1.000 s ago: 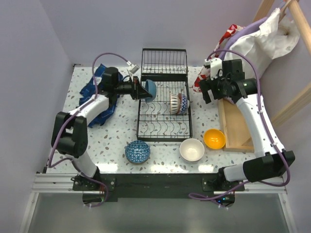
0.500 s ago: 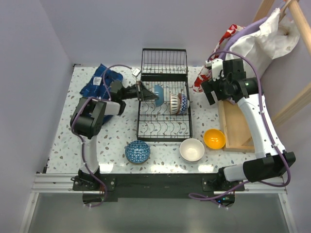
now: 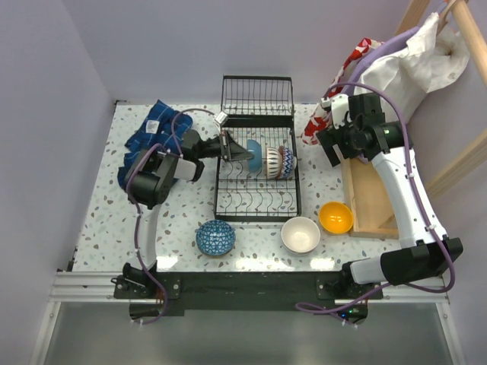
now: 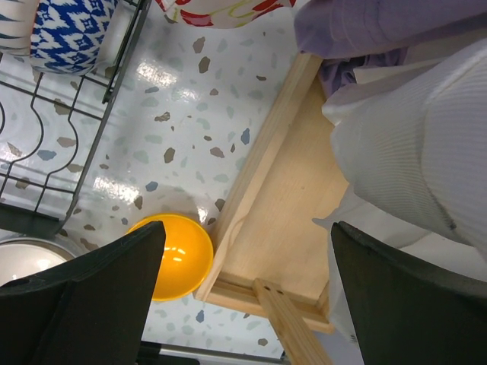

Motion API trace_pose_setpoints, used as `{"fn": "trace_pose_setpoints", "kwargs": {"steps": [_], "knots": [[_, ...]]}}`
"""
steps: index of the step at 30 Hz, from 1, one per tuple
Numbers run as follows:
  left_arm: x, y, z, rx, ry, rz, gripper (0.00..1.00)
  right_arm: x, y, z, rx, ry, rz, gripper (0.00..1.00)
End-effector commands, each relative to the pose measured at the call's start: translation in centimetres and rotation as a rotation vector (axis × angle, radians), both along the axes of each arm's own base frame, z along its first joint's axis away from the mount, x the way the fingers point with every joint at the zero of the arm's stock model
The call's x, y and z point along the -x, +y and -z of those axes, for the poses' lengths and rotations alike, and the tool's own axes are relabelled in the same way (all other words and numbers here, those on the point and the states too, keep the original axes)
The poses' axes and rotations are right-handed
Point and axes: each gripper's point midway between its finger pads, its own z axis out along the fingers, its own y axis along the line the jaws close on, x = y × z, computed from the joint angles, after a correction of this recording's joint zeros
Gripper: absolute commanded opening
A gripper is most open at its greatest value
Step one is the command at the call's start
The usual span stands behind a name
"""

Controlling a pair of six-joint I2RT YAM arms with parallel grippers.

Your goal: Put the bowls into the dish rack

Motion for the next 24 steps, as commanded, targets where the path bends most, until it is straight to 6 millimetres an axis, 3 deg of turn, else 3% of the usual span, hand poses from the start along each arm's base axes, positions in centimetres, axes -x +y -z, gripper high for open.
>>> {"fn": "trace_pose_setpoints", "kwargs": {"steps": [1, 7, 11, 16, 24], "knots": [[0.3, -1.0, -3.1, 0.096, -0.187, 0.033, 0.00, 0.3, -0.7, -0.5, 0.023, -0.013, 0.006, 0.95], [1.5, -2.5, -3.8, 0.161, -0.179, 0.092, 0.00, 0.1, -0.5, 0.1, 0.023, 0.005, 0.001, 0.95], [1.9, -3.3, -3.3, 0.187, -0.137, 0.112, 0.00, 0.3, -0.5, 0.3, 0.026, 0.018, -0.002, 0.95], [2.1, -3.3, -3.4, 0.240, -0.107, 0.113, 0.00, 0.3, -0.4, 0.8, 0.026, 0.037, -0.007, 0.95], [1.9, -3.4, -1.5, 0.239, -0.064, 0.120, 0.00, -0.1, -0.2, 1.1, 0.024, 0.049, -0.012, 0.95]]}}
